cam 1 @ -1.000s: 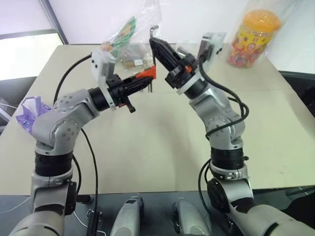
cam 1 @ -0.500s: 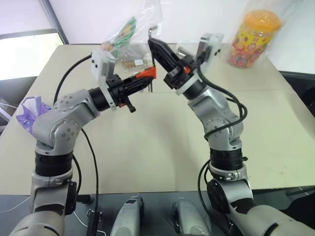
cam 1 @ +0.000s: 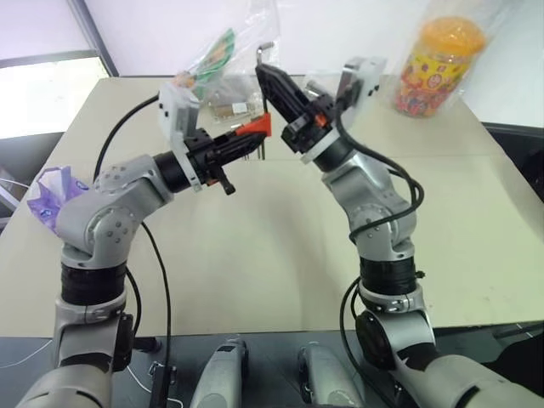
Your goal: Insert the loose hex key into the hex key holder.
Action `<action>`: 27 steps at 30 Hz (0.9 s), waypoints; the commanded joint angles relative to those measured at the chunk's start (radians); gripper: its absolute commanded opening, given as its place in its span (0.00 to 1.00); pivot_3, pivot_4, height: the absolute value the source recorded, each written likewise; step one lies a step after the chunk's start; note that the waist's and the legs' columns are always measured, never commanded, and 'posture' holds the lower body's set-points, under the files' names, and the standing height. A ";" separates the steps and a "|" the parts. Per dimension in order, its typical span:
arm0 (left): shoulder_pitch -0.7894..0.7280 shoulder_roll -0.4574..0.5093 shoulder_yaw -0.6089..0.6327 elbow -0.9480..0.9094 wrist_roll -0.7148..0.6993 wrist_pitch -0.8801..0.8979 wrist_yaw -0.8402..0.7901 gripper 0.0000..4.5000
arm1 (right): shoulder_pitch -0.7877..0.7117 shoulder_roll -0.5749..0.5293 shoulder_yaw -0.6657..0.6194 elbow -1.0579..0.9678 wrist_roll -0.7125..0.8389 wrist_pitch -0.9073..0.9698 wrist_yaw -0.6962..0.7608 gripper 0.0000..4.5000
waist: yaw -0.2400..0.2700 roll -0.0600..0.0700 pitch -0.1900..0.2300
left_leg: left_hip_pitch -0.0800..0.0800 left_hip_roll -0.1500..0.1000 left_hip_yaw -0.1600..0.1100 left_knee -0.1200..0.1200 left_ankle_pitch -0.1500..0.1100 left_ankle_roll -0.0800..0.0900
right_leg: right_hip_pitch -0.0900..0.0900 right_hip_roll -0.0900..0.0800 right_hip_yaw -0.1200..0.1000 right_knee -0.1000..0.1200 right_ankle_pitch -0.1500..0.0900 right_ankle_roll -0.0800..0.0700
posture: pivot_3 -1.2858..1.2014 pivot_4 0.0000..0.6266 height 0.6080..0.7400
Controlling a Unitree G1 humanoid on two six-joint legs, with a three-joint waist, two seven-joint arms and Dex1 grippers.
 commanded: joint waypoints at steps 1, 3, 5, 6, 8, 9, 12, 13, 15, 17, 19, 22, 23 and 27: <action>-0.013 0.000 0.028 -0.030 -0.013 -0.012 0.004 0.00 | 0.000 0.008 0.007 -0.054 0.006 -0.020 -0.003 0.01 | 0.000 0.000 0.000 | 0.000 0.000 0.000 0.000 0.000 0.000 | 0.000 0.000 0.000 0.000 0.000 0.000 | 0.52 0.24 1.00; -0.011 0.001 0.029 -0.031 -0.014 -0.012 0.005 0.00 | -0.002 0.007 0.006 -0.061 0.010 -0.017 -0.005 0.01 | 0.000 0.000 0.000 | 0.000 0.000 0.000 0.000 0.000 0.000 | 0.000 0.000 0.000 0.000 0.000 0.000 | 0.52 0.24 1.00; -0.011 0.001 0.029 -0.032 -0.015 -0.011 0.006 0.00 | -0.005 0.003 0.004 -0.064 0.013 -0.015 -0.007 0.01 | 0.000 0.000 0.000 | 0.000 0.000 0.000 0.000 0.000 0.000 | 0.000 0.000 0.000 0.000 0.000 0.000 | 0.52 0.24 1.00; -0.012 0.001 0.029 -0.032 -0.016 -0.011 0.007 0.00 | -0.006 0.002 0.003 -0.063 0.015 -0.015 -0.006 0.01 | 0.000 0.000 0.000 | 0.000 0.000 0.000 0.000 0.000 0.000 | 0.000 0.000 0.000 0.000 0.000 0.000 | 0.52 0.24 1.00; -0.016 0.000 0.030 -0.031 -0.019 -0.010 0.008 0.00 | -0.008 -0.003 -0.001 -0.054 0.014 -0.017 -0.004 0.01 | 0.000 0.000 0.000 | 0.000 0.000 0.000 0.000 0.000 0.000 | 0.000 0.000 0.000 0.000 0.000 0.000 | 0.52 0.24 1.00; -0.017 0.000 0.030 -0.032 -0.020 -0.010 0.008 0.00 | -0.009 -0.006 -0.003 -0.050 0.012 -0.020 -0.002 0.01 | 0.000 0.000 0.000 | 0.000 0.000 0.000 0.000 0.000 0.000 | 0.000 0.000 0.000 0.000 0.000 0.000 | 0.52 0.24 1.00; -0.016 0.000 0.029 -0.034 -0.023 -0.008 0.008 0.00 | -0.021 -0.011 -0.012 -0.034 0.007 -0.028 -0.006 0.01 | 0.000 0.000 0.000 | 0.000 0.000 0.000 0.000 0.000 0.000 | 0.000 0.000 0.000 0.000 0.000 0.000 | 0.52 0.24 1.00; -0.015 0.000 0.028 -0.036 -0.024 -0.007 0.007 0.00 | -0.029 -0.011 -0.016 -0.028 0.007 -0.031 -0.008 0.01 | 0.000 0.000 0.000 | 0.000 0.000 0.000 0.000 0.000 0.000 | 0.000 0.000 0.000 0.000 0.000 0.000 | 0.52 0.24 1.00; -0.013 0.001 0.027 -0.038 -0.027 -0.005 0.005 0.00 | -0.040 -0.009 -0.022 -0.021 0.005 -0.037 -0.014 0.01 | 0.000 0.000 0.000 | 0.000 0.000 0.000 0.000 0.000 0.000 | 0.000 0.000 0.000 0.000 0.000 0.000 | 0.52 0.24 1.00; -0.014 0.002 0.027 -0.039 -0.031 -0.004 0.006 0.00 | -0.050 -0.003 -0.026 -0.003 -0.005 -0.055 -0.018 0.01 | 0.000 0.000 0.000 | 0.000 0.000 0.000 0.000 0.000 0.000 | 0.000 0.000 0.000 0.000 0.000 0.000 | 0.52 0.24 1.00; -0.016 0.002 0.026 -0.037 -0.035 -0.004 0.008 0.00 | -0.053 0.003 -0.024 0.013 -0.014 -0.076 -0.020 0.01 | 0.000 0.000 0.000 | 0.000 0.000 0.000 -0.001 0.000 0.000 | 0.000 0.000 0.000 0.000 0.000 0.000 | 0.52 0.24 1.00; -0.023 0.001 0.028 -0.033 -0.039 -0.004 0.011 0.00 | -0.043 0.023 -0.011 0.037 -0.035 -0.118 -0.022 0.01 | 0.000 0.000 0.000 | 0.000 0.000 0.000 -0.001 0.000 0.000 | 0.000 0.000 0.000 0.000 0.000 0.000 | 0.52 0.24 1.00; -0.024 0.000 0.028 -0.031 -0.040 -0.004 0.012 0.00 | -0.040 0.029 -0.008 0.039 -0.037 -0.125 -0.022 0.01 | 0.000 0.000 0.000 | 0.000 0.000 0.000 -0.001 0.000 0.000 | 0.000 0.000 0.000 0.000 0.000 0.000 | 0.52 0.24 1.00; -0.025 -0.002 0.033 -0.028 -0.043 -0.004 0.018 0.00 | -0.034 0.052 0.008 0.034 -0.045 -0.142 -0.028 0.01 | 0.000 0.000 0.000 | 0.000 0.000 0.000 -0.001 0.000 0.000 | -0.001 0.000 0.000 -0.001 0.000 0.000 | 0.52 0.24 1.00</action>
